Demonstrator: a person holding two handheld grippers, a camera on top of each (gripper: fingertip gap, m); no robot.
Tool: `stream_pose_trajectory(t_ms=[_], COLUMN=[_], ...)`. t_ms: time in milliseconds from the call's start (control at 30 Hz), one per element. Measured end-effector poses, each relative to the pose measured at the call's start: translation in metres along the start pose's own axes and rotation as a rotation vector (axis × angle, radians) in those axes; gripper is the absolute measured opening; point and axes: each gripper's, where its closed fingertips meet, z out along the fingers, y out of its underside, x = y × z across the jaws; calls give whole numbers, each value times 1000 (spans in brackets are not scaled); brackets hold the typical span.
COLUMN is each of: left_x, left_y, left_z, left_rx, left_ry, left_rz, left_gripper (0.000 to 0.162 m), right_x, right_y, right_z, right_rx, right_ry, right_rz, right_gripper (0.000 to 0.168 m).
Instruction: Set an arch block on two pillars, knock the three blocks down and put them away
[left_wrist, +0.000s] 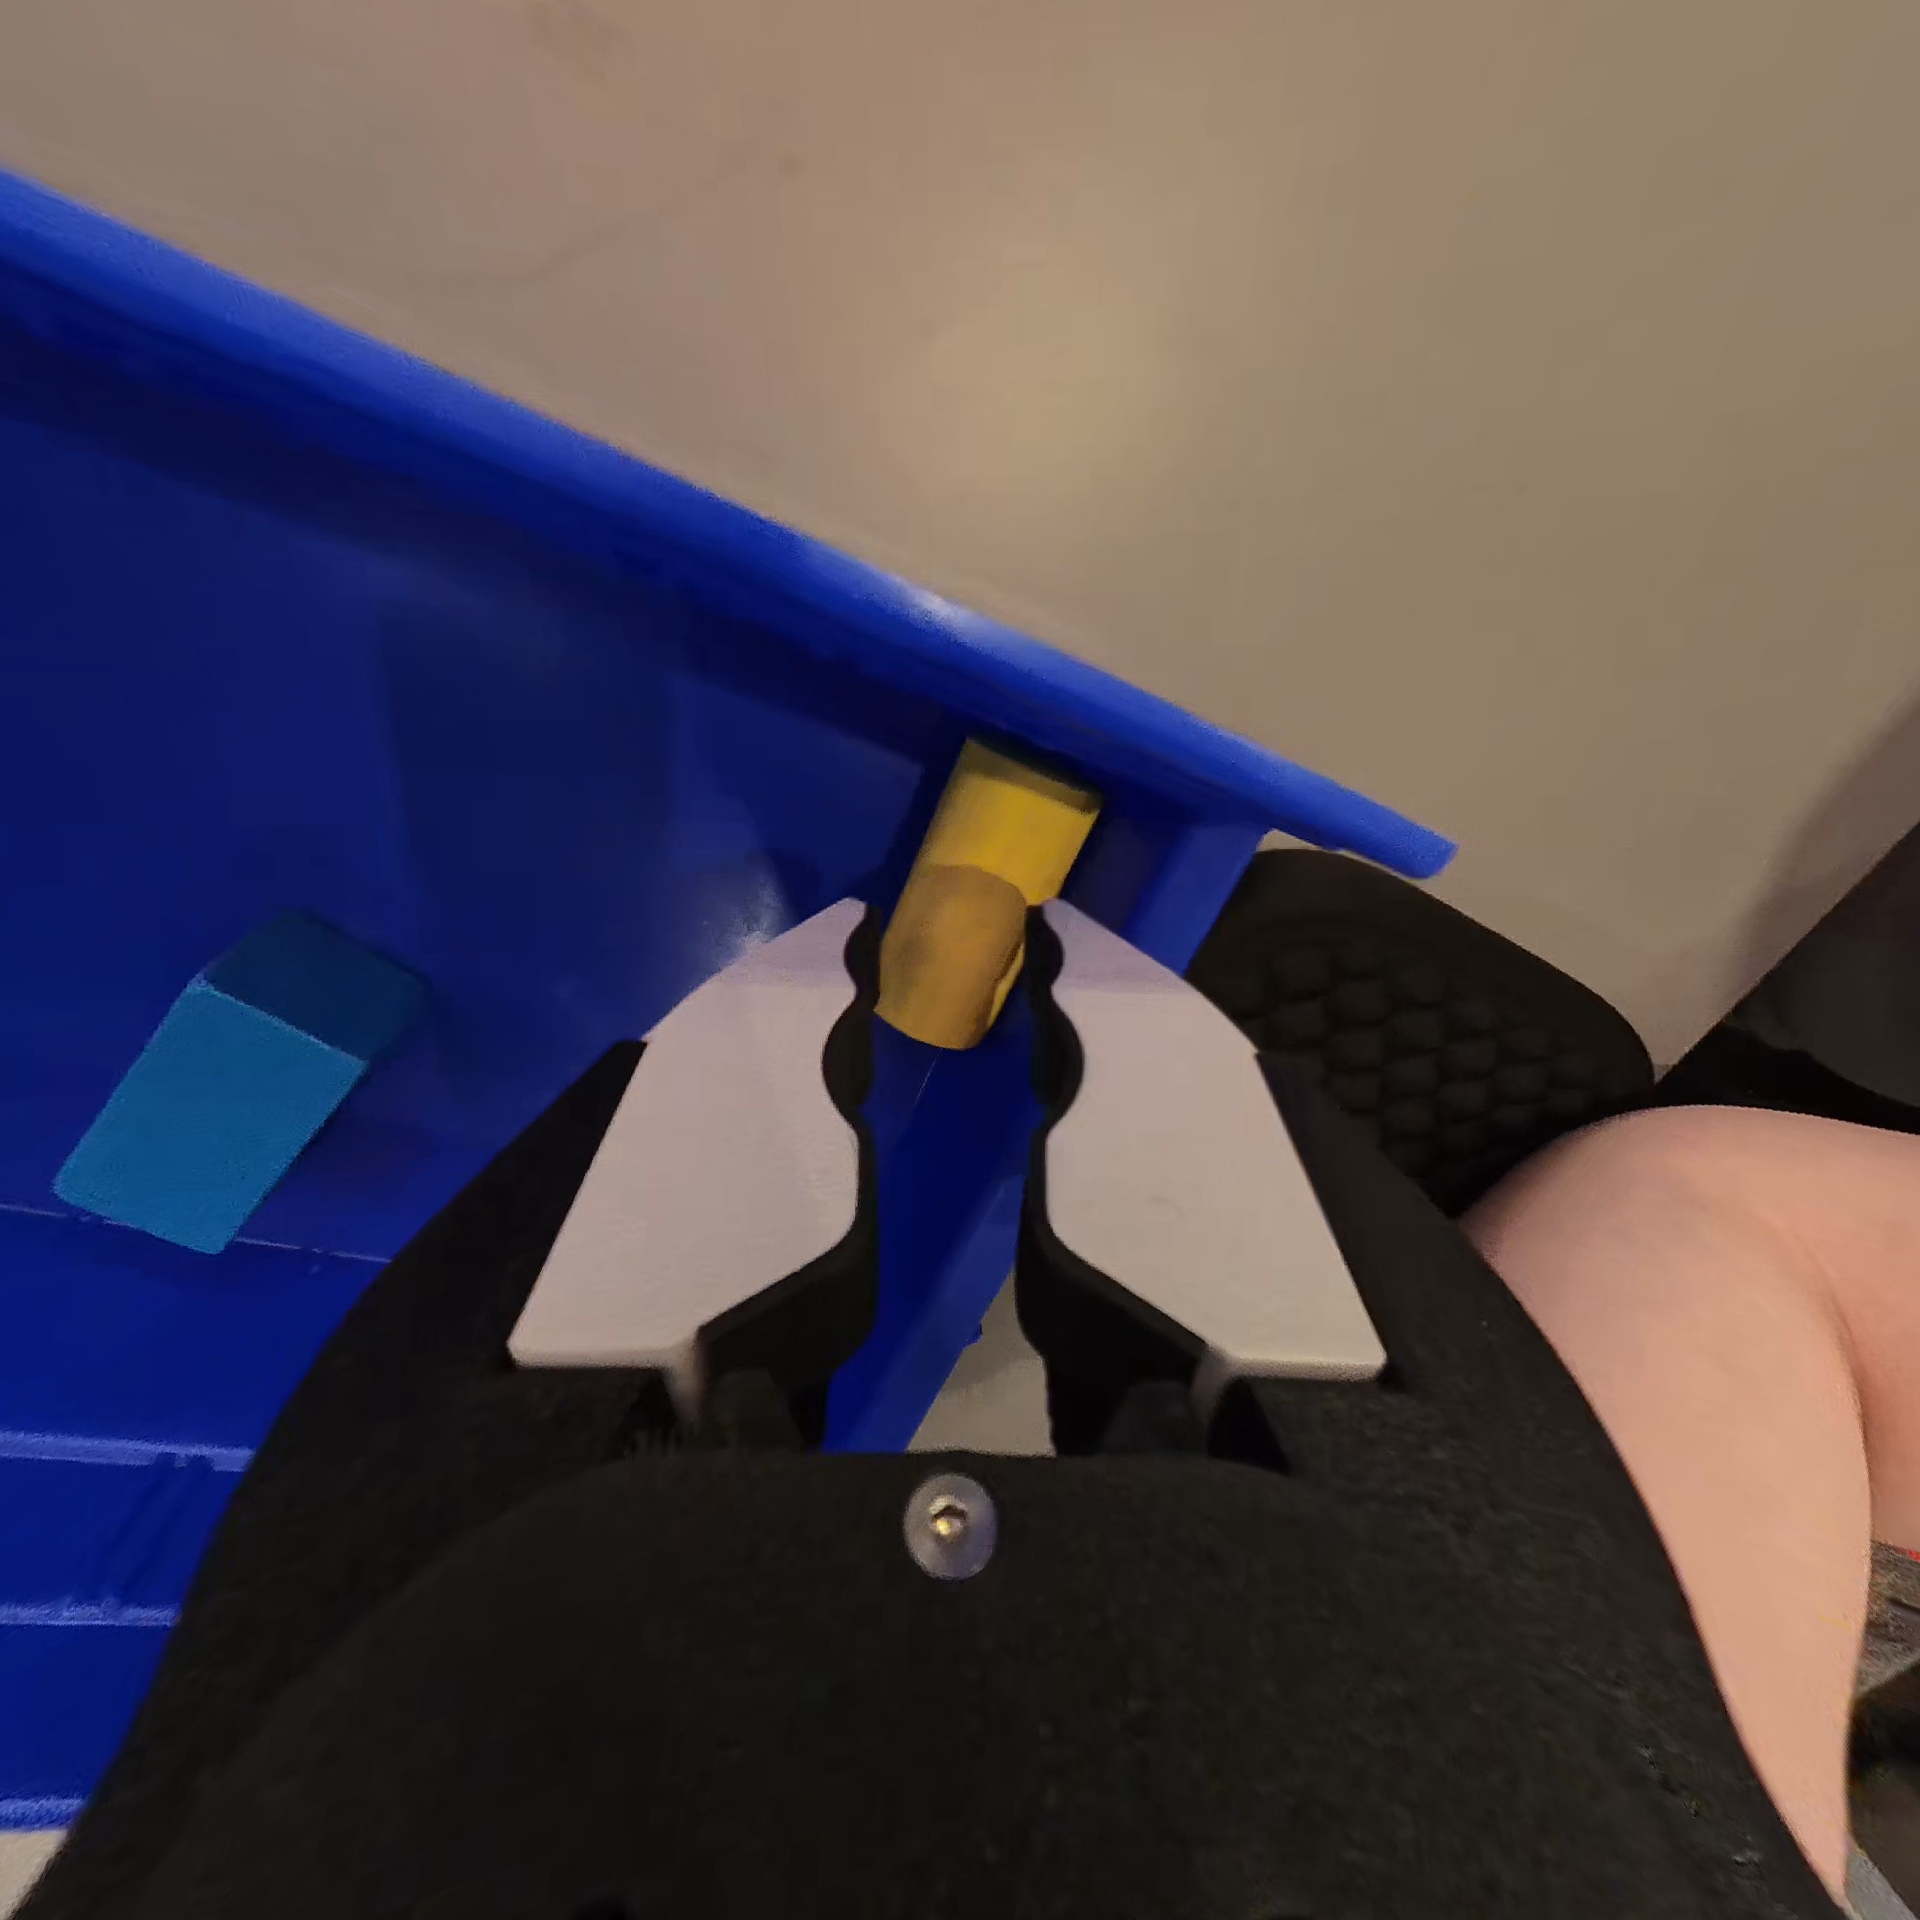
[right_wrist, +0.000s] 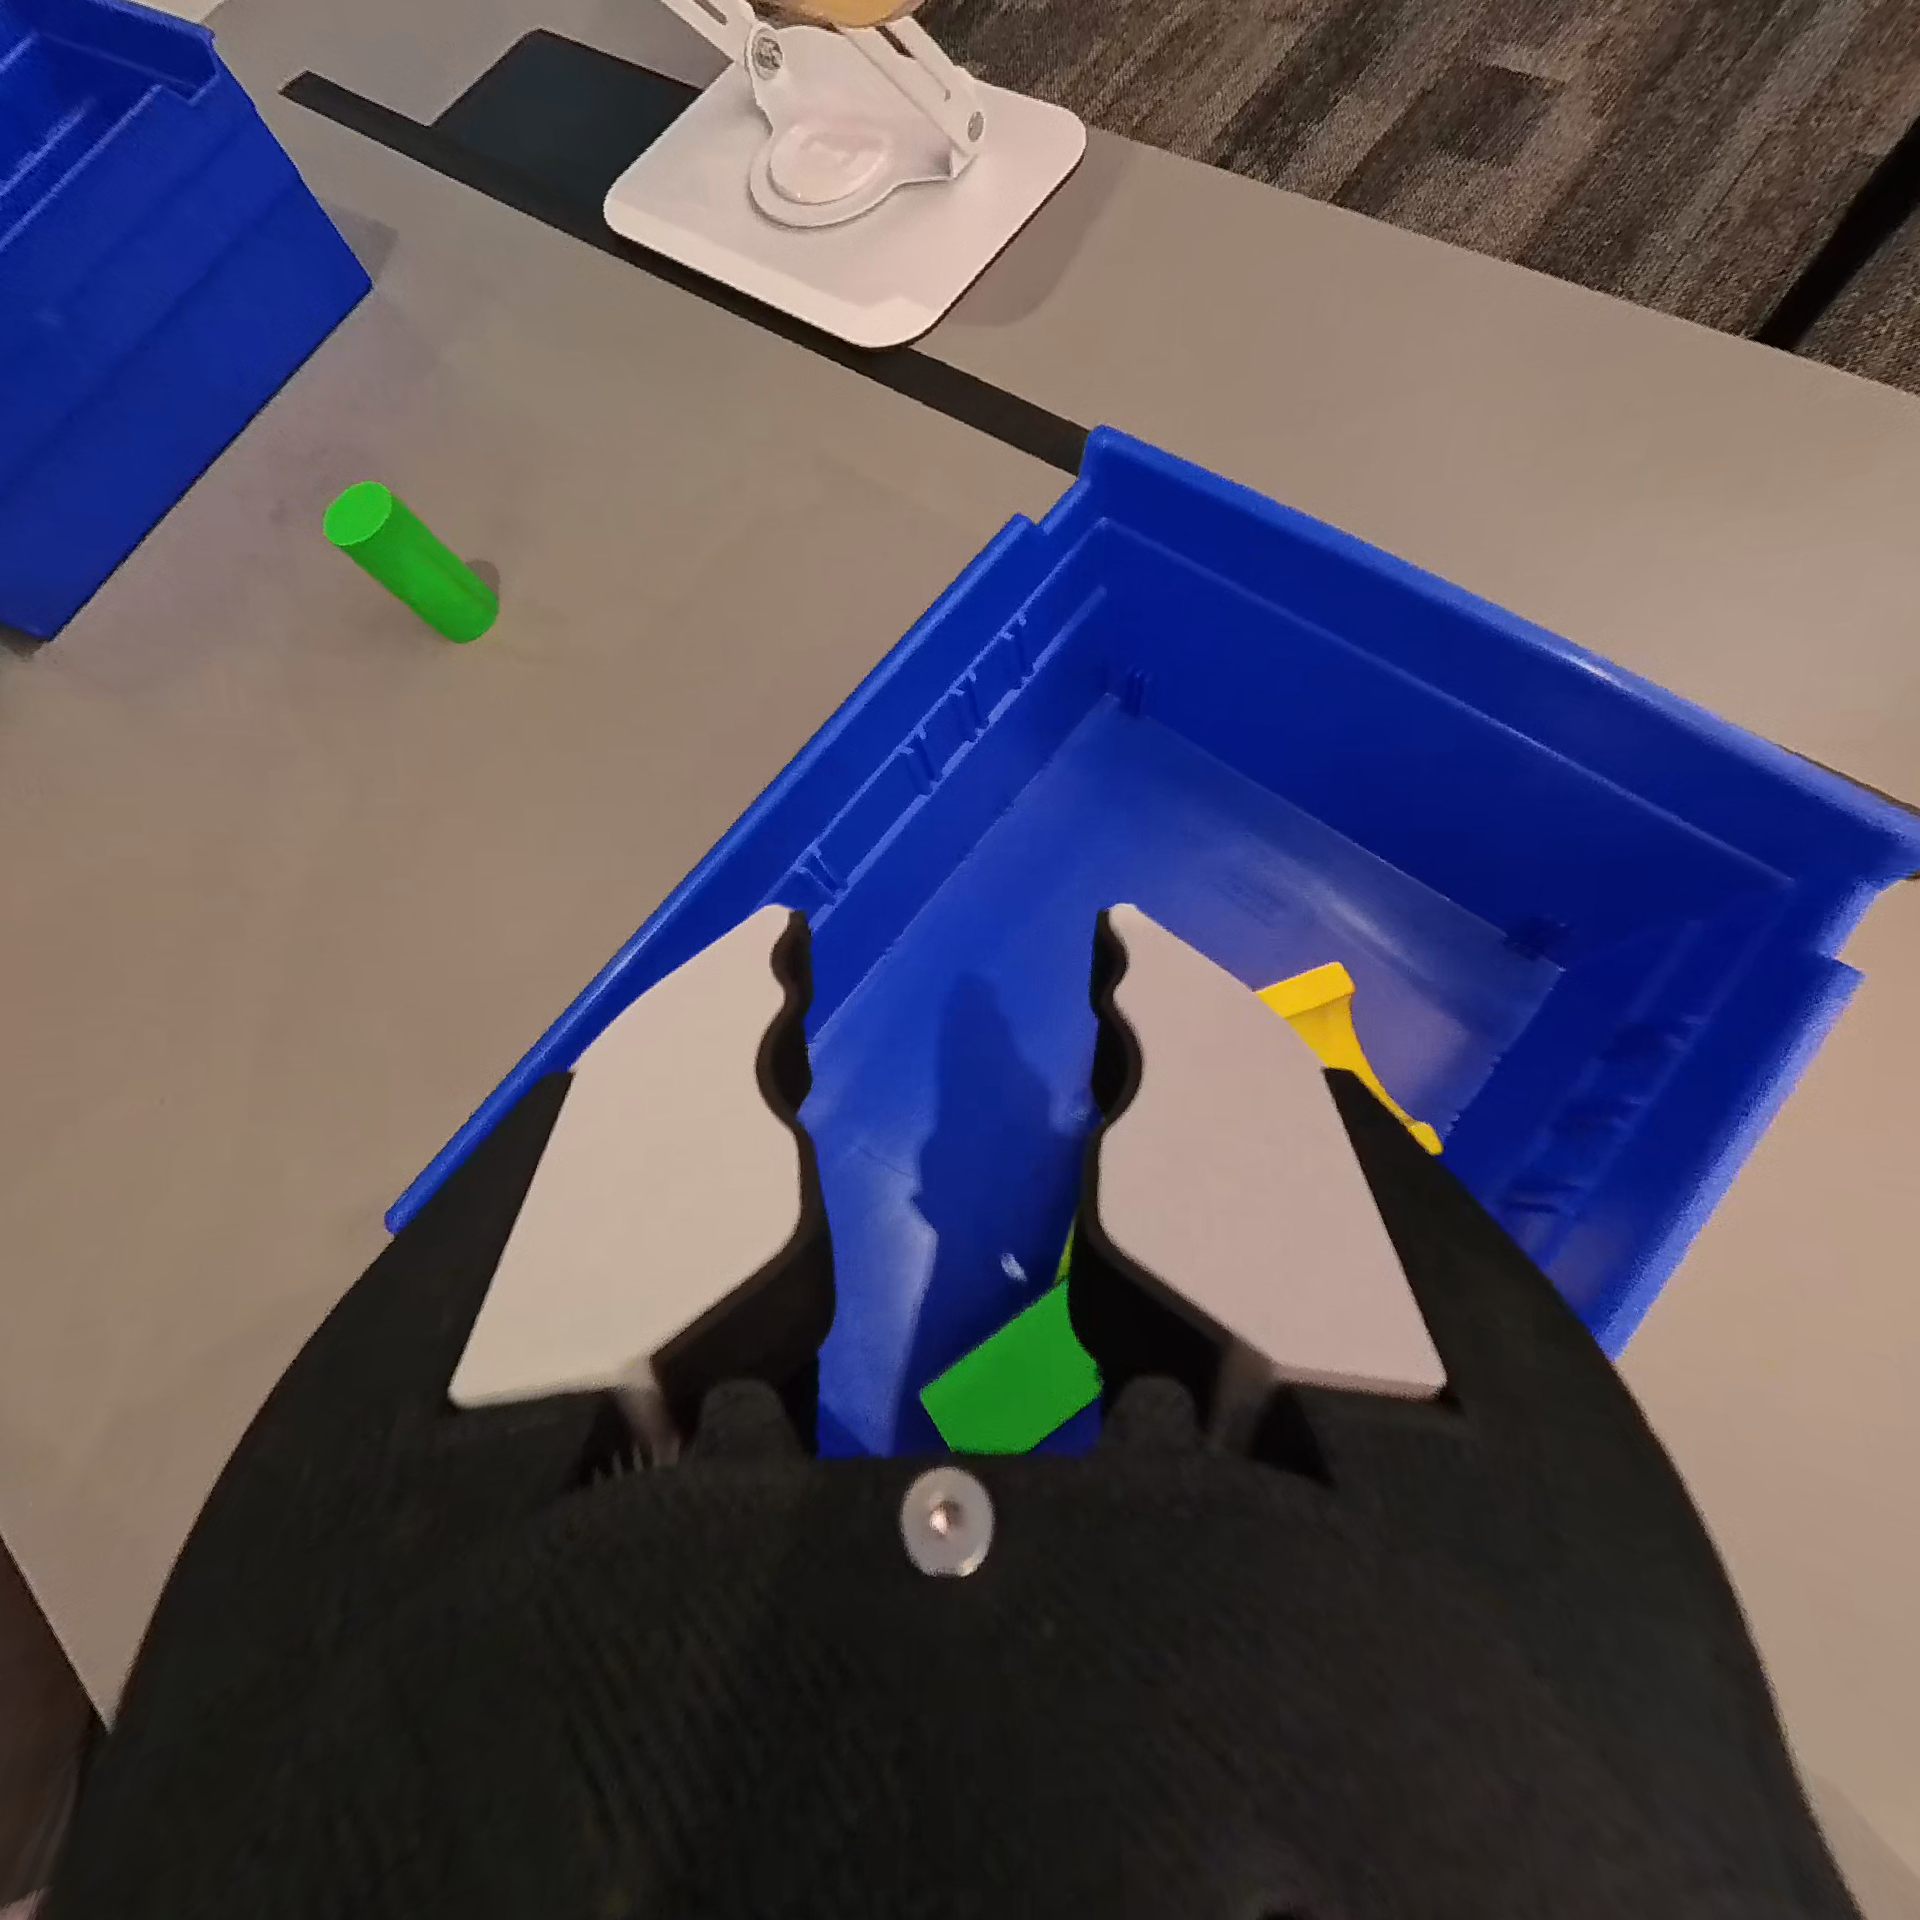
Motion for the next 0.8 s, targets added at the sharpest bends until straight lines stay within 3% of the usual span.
stream_pose_trajectory(t_ms=[267, 400, 800], left_x=[6, 8, 7], left_y=[1, 0, -2], left_z=[13, 14, 14], left_rx=[-71, -68, 37], left_ry=[82, 77, 146], left_rz=[-16, 10, 62], left_gripper=[13, 19, 16], right_x=[-2, -3, -15], right_y=[4, 6, 5], right_z=[1, 2, 9], right_rx=[-14, -24, -34], right_ry=[-18, -28, -84], right_rz=[-8, -8, -39], right_gripper=[53, 53, 53])
